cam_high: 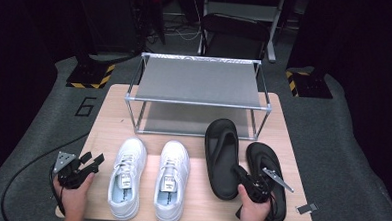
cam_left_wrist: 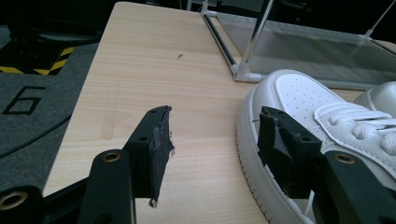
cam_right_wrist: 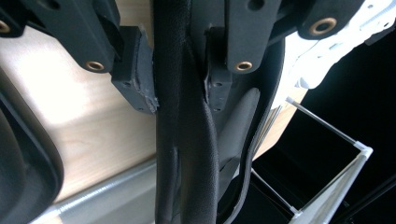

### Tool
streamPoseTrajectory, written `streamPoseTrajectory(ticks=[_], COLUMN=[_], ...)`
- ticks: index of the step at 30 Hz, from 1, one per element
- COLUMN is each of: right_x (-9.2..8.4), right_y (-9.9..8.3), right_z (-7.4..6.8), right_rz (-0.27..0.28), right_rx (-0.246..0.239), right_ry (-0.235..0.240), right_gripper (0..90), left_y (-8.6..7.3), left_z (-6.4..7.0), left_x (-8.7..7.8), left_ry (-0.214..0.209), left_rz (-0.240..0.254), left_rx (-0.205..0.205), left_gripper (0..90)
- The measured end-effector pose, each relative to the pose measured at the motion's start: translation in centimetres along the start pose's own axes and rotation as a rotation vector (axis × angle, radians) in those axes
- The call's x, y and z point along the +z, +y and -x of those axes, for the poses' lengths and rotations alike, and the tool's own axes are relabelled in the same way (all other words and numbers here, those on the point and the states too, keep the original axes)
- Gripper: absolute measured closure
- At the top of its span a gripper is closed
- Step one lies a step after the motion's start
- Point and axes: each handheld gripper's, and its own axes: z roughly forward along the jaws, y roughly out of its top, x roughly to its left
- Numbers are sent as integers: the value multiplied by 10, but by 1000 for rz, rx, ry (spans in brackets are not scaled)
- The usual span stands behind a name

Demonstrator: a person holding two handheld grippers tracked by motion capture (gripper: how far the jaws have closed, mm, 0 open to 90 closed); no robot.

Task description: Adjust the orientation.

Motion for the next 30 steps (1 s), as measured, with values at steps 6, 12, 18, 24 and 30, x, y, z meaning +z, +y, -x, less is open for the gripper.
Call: streamPoseTrajectory(ticks=[6, 12, 18, 24, 30], right_x=[3, 11, 22, 39, 55], right_y=[11, 16, 20, 29, 33], right_z=[-13, -23, -29, -31, -31], right_rz=[4, 1, -4, -7, -2], right_rx=[-17, -8, 1, 15, 40], right_ry=[16, 29, 38, 31, 14], right_gripper=[657, 657, 657, 657, 657], left_y=[0, 0, 0, -1, -1], left_z=[-1, -1, -2, -4, -5], left_x=[-1, -1, -1, -2, -3], left_ry=[-3, -2, 0, -1, 2], left_rz=[-3, 0, 0, -3, 2], left_rx=[0, -1, -2, -7, -15], left_gripper=[440, 441, 442, 443, 445])
